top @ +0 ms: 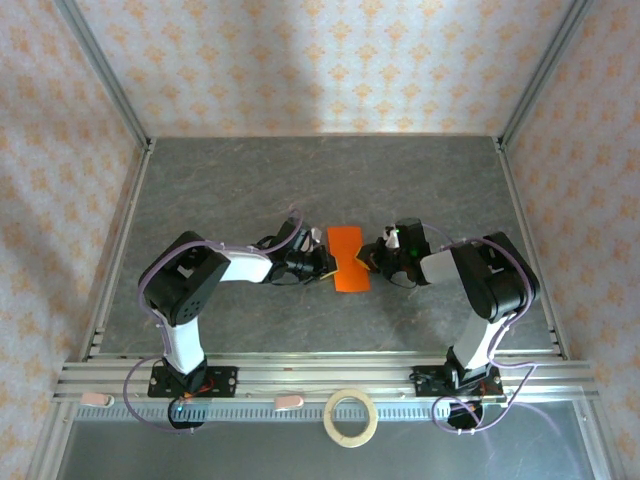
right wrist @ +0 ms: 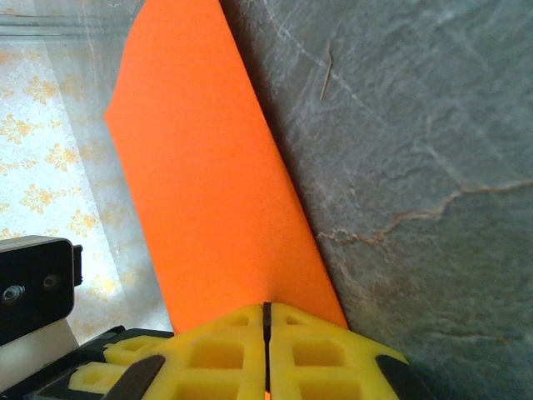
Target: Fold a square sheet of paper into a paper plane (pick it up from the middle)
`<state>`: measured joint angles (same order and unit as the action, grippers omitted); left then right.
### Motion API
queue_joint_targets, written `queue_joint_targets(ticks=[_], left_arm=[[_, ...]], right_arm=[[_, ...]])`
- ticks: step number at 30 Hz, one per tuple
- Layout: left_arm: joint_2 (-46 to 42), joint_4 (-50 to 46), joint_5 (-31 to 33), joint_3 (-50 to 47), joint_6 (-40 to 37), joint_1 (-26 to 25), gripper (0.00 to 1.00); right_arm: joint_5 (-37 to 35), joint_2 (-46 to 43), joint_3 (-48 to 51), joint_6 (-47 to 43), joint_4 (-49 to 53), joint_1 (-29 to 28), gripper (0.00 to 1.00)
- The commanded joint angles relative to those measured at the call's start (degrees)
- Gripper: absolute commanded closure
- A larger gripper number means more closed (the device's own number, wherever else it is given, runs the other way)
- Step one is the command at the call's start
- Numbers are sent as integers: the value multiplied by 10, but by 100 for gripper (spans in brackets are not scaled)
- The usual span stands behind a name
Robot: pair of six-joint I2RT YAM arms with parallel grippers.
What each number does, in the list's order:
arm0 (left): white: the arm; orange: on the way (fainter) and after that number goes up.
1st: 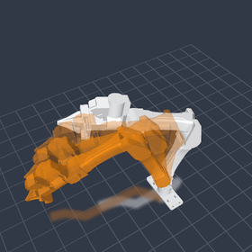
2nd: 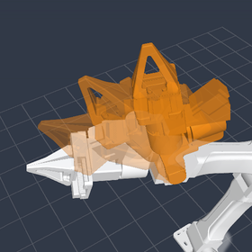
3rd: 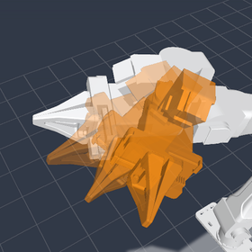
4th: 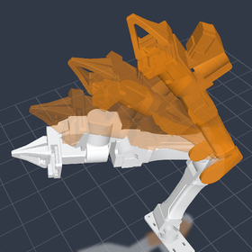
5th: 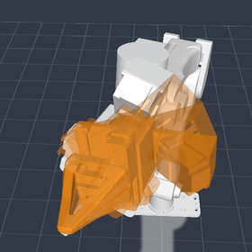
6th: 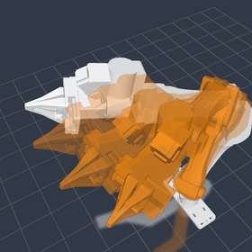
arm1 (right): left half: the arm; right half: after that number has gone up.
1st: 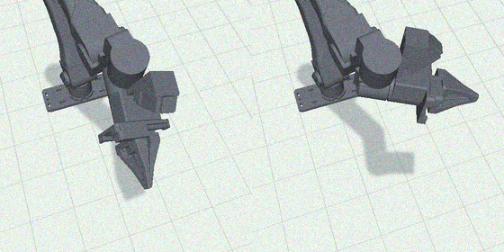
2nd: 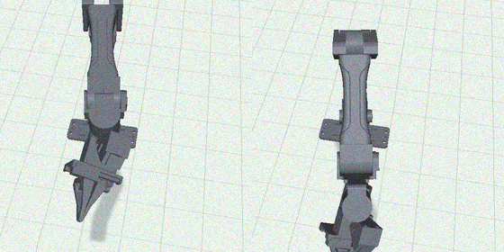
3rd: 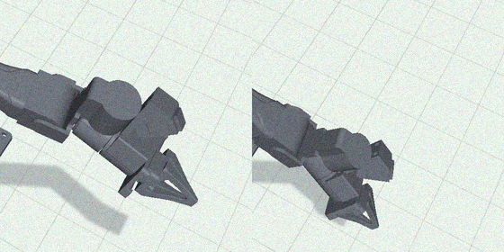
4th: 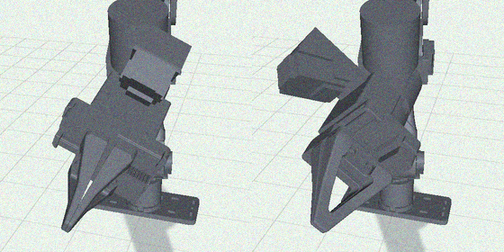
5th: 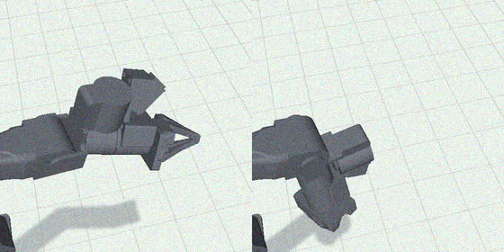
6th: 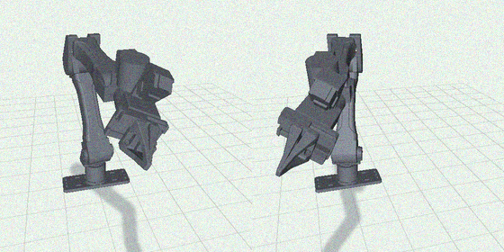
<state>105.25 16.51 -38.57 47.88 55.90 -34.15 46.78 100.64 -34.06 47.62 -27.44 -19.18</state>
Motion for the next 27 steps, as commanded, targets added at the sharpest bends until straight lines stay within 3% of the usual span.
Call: queue_joint_targets(ticks=[1, 9, 14, 18, 27], left_arm=[[-28, 5, 7, -3, 2, -2, 90], [-55, 0, 2, 6, -9, 0, 98], [-60, -32, -11, 29, -19, 4, 98], [-60, -33, -12, 30, -17, 9, 98], [-55, -42, -17, 34, -21, 25, 98]], right_arm=[[-10, 1, 17, 5, 33, 1, 89], [1, -51, -20, -53, 81, 1, 74], [-65, -134, 8, -98, 96, 1, 60], [-139, -214, 51, -146, 105, -16, 57], [-361, -362, 105, -325, 122, -193, 56]])
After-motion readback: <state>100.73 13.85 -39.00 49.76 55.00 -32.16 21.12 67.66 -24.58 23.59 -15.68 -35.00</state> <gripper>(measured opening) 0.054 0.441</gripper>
